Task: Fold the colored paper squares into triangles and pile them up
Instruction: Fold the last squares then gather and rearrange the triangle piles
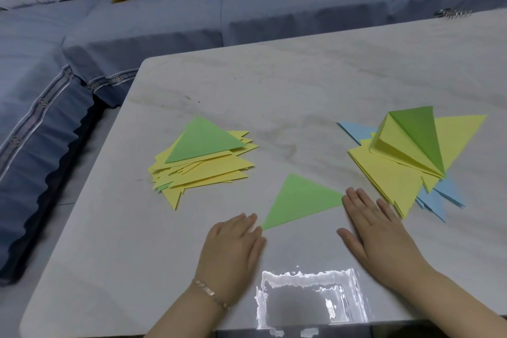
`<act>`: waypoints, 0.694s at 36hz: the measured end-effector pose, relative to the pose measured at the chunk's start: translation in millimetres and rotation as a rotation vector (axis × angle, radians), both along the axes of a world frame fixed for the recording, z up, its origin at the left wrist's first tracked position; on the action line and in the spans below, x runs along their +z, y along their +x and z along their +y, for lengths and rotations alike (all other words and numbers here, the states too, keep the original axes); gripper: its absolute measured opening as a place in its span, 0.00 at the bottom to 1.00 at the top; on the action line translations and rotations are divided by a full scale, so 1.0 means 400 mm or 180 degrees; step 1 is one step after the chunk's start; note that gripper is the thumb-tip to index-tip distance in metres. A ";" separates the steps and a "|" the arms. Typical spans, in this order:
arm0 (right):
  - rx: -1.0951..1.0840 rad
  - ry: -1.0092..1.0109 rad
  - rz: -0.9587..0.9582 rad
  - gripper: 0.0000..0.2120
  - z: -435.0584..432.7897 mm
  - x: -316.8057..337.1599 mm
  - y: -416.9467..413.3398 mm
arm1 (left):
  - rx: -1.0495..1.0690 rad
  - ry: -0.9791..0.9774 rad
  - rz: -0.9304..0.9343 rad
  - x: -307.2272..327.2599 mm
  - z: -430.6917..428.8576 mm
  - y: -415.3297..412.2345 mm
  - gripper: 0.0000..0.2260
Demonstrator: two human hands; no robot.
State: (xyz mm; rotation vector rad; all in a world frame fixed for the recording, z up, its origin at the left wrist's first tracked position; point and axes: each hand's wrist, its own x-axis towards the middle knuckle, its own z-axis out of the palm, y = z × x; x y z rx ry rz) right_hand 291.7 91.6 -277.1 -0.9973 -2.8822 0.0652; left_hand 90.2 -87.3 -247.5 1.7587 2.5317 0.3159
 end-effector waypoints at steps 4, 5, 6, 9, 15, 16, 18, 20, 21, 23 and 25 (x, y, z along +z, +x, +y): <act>-0.0046 -0.0044 0.0020 0.34 -0.006 0.002 -0.003 | 0.0872 -0.0081 -0.1165 0.047 0.065 0.009 0.13; -0.0052 -0.0052 0.0019 0.34 -0.008 0.002 -0.003 | 0.1126 -0.0040 -0.1427 0.052 0.082 0.014 0.13; -0.0058 -0.0061 0.0019 0.34 -0.009 0.003 -0.003 | 0.1279 -0.0021 -0.1557 0.051 0.098 0.019 0.16; -0.0094 -0.0088 0.0061 0.34 -0.015 0.007 -0.007 | 0.1342 -0.0377 -0.1472 0.046 0.139 0.037 0.24; -0.0210 -0.0159 0.0220 0.34 -0.028 0.009 -0.013 | 0.1485 -0.0470 -0.1588 0.047 0.161 0.055 0.16; -0.0228 -0.0183 0.0245 0.34 -0.029 0.010 -0.014 | 0.1430 -0.0408 -0.1542 0.047 0.161 0.057 0.11; -0.0233 -0.0203 0.0266 0.32 -0.031 0.013 -0.014 | 0.1346 -0.0214 -0.1516 0.043 0.157 0.058 0.03; -0.0267 -0.0206 0.0268 0.28 -0.031 0.012 -0.014 | 0.1360 0.0097 -0.1680 0.046 0.154 0.053 0.04; -0.0305 -0.0236 0.0276 0.27 -0.033 0.011 -0.014 | 0.1427 0.0324 -0.1755 0.056 0.154 0.046 0.03; -0.0381 -0.0322 0.0350 0.26 -0.038 0.012 -0.014 | 0.1604 0.0790 -0.1773 0.082 0.153 0.016 0.03; -0.0404 -0.0382 0.0470 0.26 -0.045 0.017 -0.015 | 0.1754 0.1108 -0.1687 0.106 0.156 -0.042 0.05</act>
